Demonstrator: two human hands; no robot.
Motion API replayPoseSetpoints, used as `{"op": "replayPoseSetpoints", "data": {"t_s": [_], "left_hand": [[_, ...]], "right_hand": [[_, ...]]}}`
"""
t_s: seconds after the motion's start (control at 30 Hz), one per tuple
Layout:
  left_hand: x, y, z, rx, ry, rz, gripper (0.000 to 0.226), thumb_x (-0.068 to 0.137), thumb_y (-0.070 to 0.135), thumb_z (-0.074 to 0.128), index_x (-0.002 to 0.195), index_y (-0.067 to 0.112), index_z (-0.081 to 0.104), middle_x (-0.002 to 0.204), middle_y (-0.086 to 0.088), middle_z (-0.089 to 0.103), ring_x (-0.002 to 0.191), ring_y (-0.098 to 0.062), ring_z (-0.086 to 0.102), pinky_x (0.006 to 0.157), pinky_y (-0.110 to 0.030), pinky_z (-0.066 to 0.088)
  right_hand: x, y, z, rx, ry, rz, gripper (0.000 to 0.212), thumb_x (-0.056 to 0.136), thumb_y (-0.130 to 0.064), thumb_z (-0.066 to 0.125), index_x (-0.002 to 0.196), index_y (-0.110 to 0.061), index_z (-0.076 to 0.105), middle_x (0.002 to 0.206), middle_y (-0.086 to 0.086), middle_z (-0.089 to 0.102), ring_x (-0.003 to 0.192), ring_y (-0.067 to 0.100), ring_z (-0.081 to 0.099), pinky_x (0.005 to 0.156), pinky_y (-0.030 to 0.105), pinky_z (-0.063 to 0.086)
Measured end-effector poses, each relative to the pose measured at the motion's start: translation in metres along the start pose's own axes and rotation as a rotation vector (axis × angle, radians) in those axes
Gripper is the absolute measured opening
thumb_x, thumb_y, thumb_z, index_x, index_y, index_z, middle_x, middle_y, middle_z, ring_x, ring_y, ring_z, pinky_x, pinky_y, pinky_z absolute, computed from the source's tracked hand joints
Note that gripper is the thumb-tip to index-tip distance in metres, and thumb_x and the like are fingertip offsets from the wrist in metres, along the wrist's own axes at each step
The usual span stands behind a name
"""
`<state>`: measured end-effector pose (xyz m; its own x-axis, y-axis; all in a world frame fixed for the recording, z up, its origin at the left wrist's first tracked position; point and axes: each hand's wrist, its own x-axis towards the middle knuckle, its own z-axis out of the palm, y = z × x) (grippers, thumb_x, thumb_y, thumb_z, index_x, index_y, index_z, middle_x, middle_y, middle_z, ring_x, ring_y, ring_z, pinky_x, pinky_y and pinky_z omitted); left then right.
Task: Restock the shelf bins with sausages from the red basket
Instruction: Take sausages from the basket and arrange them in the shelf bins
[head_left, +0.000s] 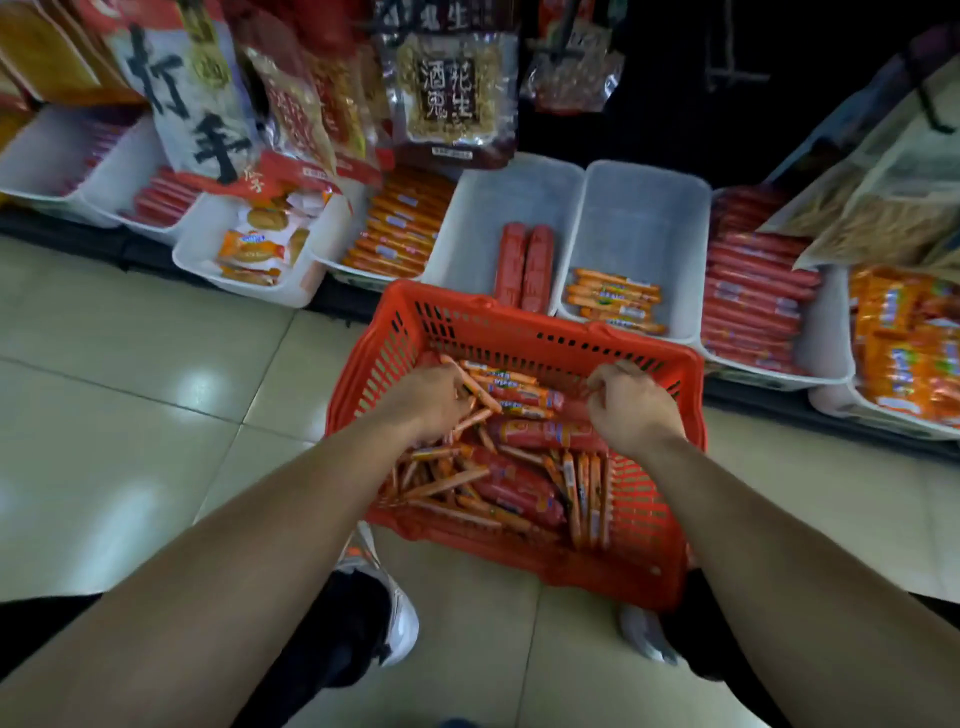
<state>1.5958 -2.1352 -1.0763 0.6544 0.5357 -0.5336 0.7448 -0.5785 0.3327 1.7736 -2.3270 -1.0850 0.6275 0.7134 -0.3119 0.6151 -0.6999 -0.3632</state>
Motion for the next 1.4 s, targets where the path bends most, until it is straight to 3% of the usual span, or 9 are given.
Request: {"op": "replayPoseSetpoints", "data": {"t_s": [0.2, 0.5, 0.7, 0.9, 1.07, 1.13, 1.2, 1.27, 1.4], "left_hand": [[0.010, -0.039, 0.062, 0.100, 0.006, -0.107, 0.048, 0.093, 0.047, 0.054, 0.126, 0.012, 0.051, 0.129, -0.015, 0.054, 0.120, -0.037, 0.047, 0.103, -0.045, 0.040], [0.058, -0.055, 0.098, 0.109, 0.127, -0.288, 0.081, 0.088, 0.051, 0.060, 0.148, 0.008, 0.026, 0.148, -0.019, 0.039, 0.135, -0.039, 0.039, 0.108, -0.050, 0.034], [0.078, -0.055, 0.106, 0.051, 0.184, -0.373, 0.090, 0.087, 0.054, 0.061, 0.149, 0.000, 0.024, 0.145, -0.028, 0.036, 0.134, -0.043, 0.035, 0.113, -0.049, 0.031], [0.083, -0.049, 0.101, -0.267, 0.053, -0.521, 0.094, 0.086, 0.044, 0.072, 0.152, 0.005, 0.019, 0.152, -0.025, 0.029, 0.133, -0.040, 0.043, 0.108, -0.043, 0.040], [0.070, -0.051, 0.092, -0.490, 0.043, -0.482, 0.089, 0.082, 0.039, 0.077, 0.148, 0.007, 0.027, 0.136, -0.013, 0.055, 0.120, -0.033, 0.058, 0.103, -0.038, 0.047], [0.057, -0.049, 0.082, -0.403, 0.003, -0.436, 0.083, 0.085, 0.036, 0.074, 0.148, 0.008, 0.027, 0.134, -0.016, 0.055, 0.117, -0.035, 0.059, 0.100, -0.041, 0.049], [0.043, -0.046, 0.069, -0.348, -0.025, -0.363, 0.081, 0.085, 0.031, 0.073, 0.147, 0.010, 0.026, 0.128, -0.015, 0.059, 0.107, -0.035, 0.063, 0.092, -0.042, 0.053], [0.029, -0.043, 0.052, -0.360, -0.035, -0.289, 0.074, 0.084, 0.027, 0.075, 0.142, 0.013, 0.032, 0.115, -0.011, 0.064, 0.091, -0.028, 0.066, 0.074, -0.035, 0.052], [-0.005, -0.028, 0.002, -0.266, 0.037, -0.144, 0.063, 0.082, 0.027, 0.076, 0.134, 0.016, 0.043, 0.107, -0.004, 0.063, 0.088, -0.023, 0.065, 0.071, -0.029, 0.045]], "right_hand": [[0.003, 0.028, 0.080, -0.141, -0.349, 0.115, 0.063, 0.089, -0.037, 0.059, 0.146, -0.019, 0.040, 0.150, 0.013, 0.035, 0.136, 0.038, 0.038, 0.107, 0.046, 0.041], [0.053, 0.044, 0.130, -0.278, -0.433, 0.127, 0.083, 0.090, -0.050, 0.056, 0.157, -0.020, 0.017, 0.163, 0.011, 0.018, 0.148, 0.034, 0.019, 0.117, 0.051, 0.022], [0.060, 0.045, 0.141, -0.305, -0.481, 0.092, 0.078, 0.086, -0.065, 0.054, 0.146, -0.019, 0.037, 0.153, 0.014, 0.035, 0.138, 0.037, 0.034, 0.109, 0.048, 0.037], [0.048, 0.036, 0.145, -0.042, -0.539, 0.249, 0.096, 0.088, -0.054, 0.061, 0.155, -0.006, 0.013, 0.153, 0.021, 0.037, 0.137, 0.042, 0.040, 0.112, 0.049, 0.036], [0.041, 0.029, 0.134, -0.091, -0.631, 0.185, 0.075, 0.096, -0.052, 0.051, 0.153, -0.009, 0.030, 0.165, 0.012, -0.004, 0.151, 0.037, -0.004, 0.121, 0.053, -0.005], [0.034, 0.026, 0.125, -0.075, -0.599, 0.172, 0.059, 0.098, -0.049, 0.052, 0.133, -0.002, 0.056, 0.161, 0.018, 0.023, 0.147, 0.034, 0.023, 0.122, 0.051, 0.005], [0.026, 0.022, 0.112, -0.047, -0.529, 0.172, 0.053, 0.095, -0.048, 0.056, 0.121, -0.001, 0.061, 0.134, 0.020, 0.058, 0.126, 0.033, 0.052, 0.108, 0.042, 0.038], [0.015, 0.017, 0.093, -0.053, -0.471, 0.170, 0.047, 0.093, -0.048, 0.059, 0.113, -0.005, 0.062, 0.116, 0.015, 0.066, 0.107, 0.031, 0.062, 0.083, 0.033, 0.049], [-0.009, 0.002, 0.044, 0.034, -0.341, 0.154, 0.050, 0.086, -0.051, 0.064, 0.120, -0.015, 0.058, 0.113, 0.012, 0.067, 0.099, 0.030, 0.064, 0.083, 0.035, 0.052]]}}
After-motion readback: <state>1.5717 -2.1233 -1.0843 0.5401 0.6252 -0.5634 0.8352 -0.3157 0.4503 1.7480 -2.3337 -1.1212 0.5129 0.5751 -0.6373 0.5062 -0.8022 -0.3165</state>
